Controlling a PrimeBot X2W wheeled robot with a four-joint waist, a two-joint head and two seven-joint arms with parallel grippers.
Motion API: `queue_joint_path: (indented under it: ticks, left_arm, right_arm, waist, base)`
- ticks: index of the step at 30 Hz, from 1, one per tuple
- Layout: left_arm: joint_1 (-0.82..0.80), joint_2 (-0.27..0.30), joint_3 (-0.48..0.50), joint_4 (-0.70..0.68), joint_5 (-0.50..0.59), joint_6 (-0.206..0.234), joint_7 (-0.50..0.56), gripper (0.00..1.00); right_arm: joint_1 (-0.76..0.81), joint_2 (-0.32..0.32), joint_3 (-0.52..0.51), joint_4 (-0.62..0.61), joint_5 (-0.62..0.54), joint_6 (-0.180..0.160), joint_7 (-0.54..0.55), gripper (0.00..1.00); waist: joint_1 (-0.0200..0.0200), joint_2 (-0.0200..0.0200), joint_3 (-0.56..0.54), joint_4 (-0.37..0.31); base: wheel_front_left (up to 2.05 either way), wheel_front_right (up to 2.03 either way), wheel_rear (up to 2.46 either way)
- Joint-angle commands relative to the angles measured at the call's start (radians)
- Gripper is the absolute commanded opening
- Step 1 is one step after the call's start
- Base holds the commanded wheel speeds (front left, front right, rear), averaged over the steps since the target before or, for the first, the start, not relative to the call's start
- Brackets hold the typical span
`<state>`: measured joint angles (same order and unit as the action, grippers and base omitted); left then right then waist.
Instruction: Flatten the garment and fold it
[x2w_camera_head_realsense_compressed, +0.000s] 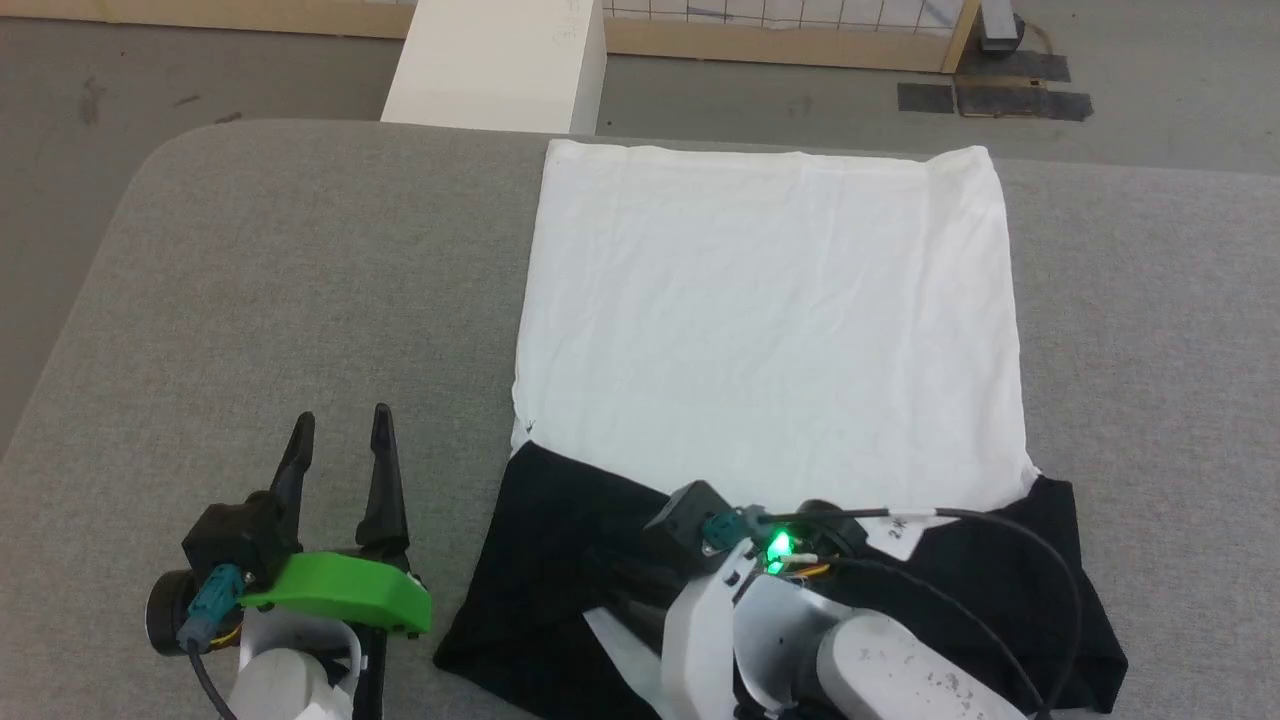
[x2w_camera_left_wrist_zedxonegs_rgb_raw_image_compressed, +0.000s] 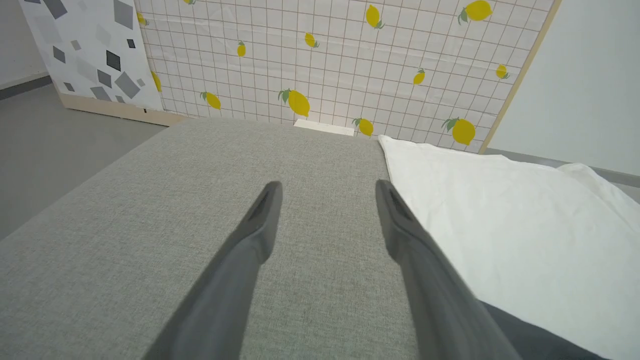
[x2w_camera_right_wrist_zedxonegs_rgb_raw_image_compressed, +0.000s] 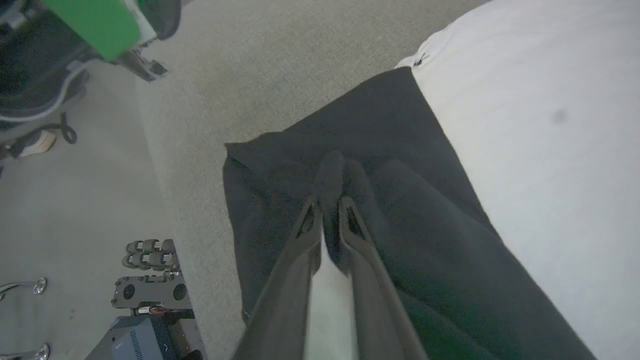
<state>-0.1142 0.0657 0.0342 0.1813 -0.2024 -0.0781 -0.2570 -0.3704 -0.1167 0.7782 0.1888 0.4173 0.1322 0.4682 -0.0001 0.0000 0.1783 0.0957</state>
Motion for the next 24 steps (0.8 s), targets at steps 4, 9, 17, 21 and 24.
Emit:
queue_joint_path:
  ticks: [4, 9, 17, 21, 24]
  left_arm:
    - [-0.023, 0.005, -0.014, 0.002, 0.013, -0.005, -0.005, 1.0]
    - [-0.063, 0.031, -0.048, -0.01, 0.05, -0.008, 0.014, 1.0]
    - [-0.27, 0.147, -0.09, -0.039, 0.071, -0.036, 0.159, 1.0]
    - [-0.396, 0.238, -0.094, -0.036, 0.049, -0.046, 0.289, 1.0]
    - [-0.489, 0.303, -0.109, -0.024, 0.018, -0.05, 0.397, 1.0]
  right_arm:
    - [-0.012, 0.004, -0.065, -0.028, 0.032, -0.002, -0.118, 1.0]
    - [0.051, 0.007, -0.269, -0.134, -0.016, -0.002, -0.294, 1.0]
    - [0.202, 0.038, -0.604, -0.33, -0.188, -0.002, -0.446, 1.0]
    - [0.224, 0.054, -0.666, -0.356, -0.21, -0.002, -0.492, 1.0]
    - [0.222, 0.061, -0.688, -0.357, -0.201, -0.002, -0.52, 1.0]
  waist:
    - [0.0001, 0.0, 0.001, -0.01]
    - [0.0001, 0.0, 0.018, -0.049]
    - [0.0001, 0.0, 0.123, -0.168]
    - [0.0001, 0.0, 0.209, -0.255]
    - [0.0001, 0.0, 0.273, -0.297]
  base:
    - [0.0, 0.0, 0.0]
    - [0.0, 0.0, 0.0]
    - [0.0, 0.0, 0.0]
    - [0.0, 0.0, 0.0]
    - [0.0, 0.0, 0.0]
